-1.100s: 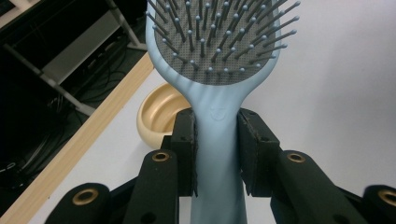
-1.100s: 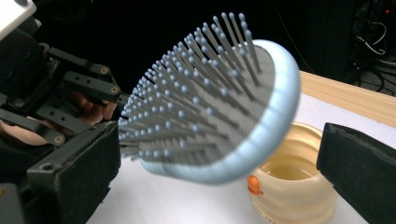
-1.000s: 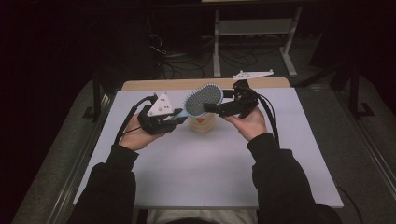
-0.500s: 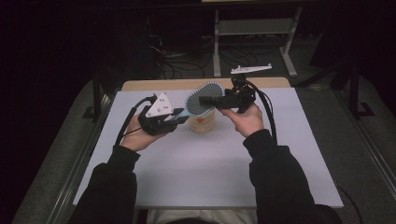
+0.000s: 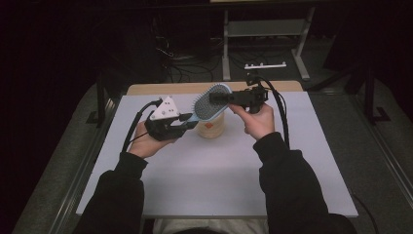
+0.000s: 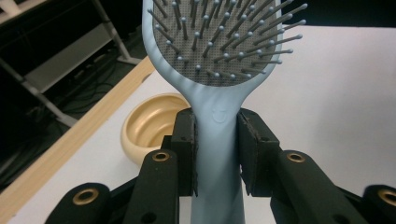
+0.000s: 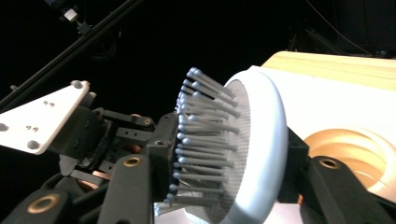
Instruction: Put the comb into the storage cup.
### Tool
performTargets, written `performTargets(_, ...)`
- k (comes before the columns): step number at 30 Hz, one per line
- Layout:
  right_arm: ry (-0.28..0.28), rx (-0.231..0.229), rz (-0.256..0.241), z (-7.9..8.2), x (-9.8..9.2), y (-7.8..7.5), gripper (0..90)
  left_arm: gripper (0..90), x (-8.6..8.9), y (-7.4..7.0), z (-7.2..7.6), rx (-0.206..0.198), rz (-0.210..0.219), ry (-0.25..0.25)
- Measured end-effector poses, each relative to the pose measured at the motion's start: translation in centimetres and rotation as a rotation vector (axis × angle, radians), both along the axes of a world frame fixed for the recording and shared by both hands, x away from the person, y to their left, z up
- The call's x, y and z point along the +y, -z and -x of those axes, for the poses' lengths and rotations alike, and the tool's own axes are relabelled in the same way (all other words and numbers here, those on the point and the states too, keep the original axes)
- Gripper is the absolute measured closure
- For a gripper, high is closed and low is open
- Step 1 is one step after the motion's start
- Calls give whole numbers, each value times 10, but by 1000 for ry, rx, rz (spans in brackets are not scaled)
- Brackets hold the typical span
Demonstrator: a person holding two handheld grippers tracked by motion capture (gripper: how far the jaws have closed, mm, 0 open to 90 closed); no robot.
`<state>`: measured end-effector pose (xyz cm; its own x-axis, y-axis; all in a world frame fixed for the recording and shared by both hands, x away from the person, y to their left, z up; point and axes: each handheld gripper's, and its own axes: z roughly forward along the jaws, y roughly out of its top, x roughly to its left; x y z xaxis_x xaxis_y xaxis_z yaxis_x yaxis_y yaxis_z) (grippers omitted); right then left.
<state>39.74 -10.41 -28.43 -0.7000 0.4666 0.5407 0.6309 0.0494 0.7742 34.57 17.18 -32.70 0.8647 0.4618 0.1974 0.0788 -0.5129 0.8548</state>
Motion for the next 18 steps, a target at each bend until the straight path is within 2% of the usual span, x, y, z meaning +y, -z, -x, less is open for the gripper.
performTargets(4,-11,-15,24,2,2,-5,546,698,1,1,-2,26,8,12)
performTargets(8,-20,-34,52,3,6,-12,553,679,4,0,-4,50,43,20)
performTargets(11,-4,-52,103,4,8,-17,558,624,9,-1,-5,72,67,28)
performTargets(15,-14,-67,92,5,7,-21,560,597,15,1,-7,96,95,34)
performTargets(18,-11,-74,111,5,8,-24,560,576,18,3,-9,114,113,35)
